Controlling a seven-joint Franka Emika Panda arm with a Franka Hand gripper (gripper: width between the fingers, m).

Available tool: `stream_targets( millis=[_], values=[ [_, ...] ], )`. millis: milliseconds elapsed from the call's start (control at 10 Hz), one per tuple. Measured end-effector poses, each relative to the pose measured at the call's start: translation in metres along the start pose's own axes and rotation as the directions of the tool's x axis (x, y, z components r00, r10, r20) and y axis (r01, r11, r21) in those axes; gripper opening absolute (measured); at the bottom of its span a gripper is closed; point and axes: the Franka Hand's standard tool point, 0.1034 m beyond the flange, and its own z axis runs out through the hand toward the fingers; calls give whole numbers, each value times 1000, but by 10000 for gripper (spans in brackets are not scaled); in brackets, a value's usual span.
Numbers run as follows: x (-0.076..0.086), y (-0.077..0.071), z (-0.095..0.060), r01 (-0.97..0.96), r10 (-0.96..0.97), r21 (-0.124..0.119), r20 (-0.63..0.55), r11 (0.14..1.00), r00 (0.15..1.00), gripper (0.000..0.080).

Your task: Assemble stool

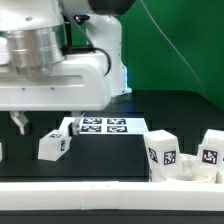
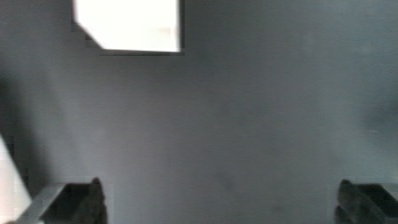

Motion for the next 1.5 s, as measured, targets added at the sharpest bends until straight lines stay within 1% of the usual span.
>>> stream_targets(
  millis=[100,200,300,400,500,600,700,800,1000,1100,1200,1300,1400,1500],
  values=[
    [-1,-4,-2,3,-3,8,19,1000,1000,649],
    [-1,-4,-2,3,-3,9,21,1000,1000,649],
    [-7,-5,0,1,-3,19,69,1000,998,649],
    [-9,-6,1,-12,7,31,134,999,991,649],
    [-11,-3,4,-90,81,29,236,995,968,649],
    [-12,5,12,-109,97,22,300,994,949,649],
    [-19,13,20,-126,109,20,380,992,919,649],
    [-21,16,22,-133,108,25,441,991,891,649],
    [-25,17,24,-135,97,30,544,990,834,649],
    [-31,18,25,-139,91,32,611,990,786,649],
    [-33,20,31,-131,84,24,649,991,757,649],
    [-39,19,36,-129,80,20,681,991,728,649],
    [-49,19,37,-133,76,19,736,991,673,649],
    [-51,21,40,-132,74,11,780,991,621,649]
  ],
)
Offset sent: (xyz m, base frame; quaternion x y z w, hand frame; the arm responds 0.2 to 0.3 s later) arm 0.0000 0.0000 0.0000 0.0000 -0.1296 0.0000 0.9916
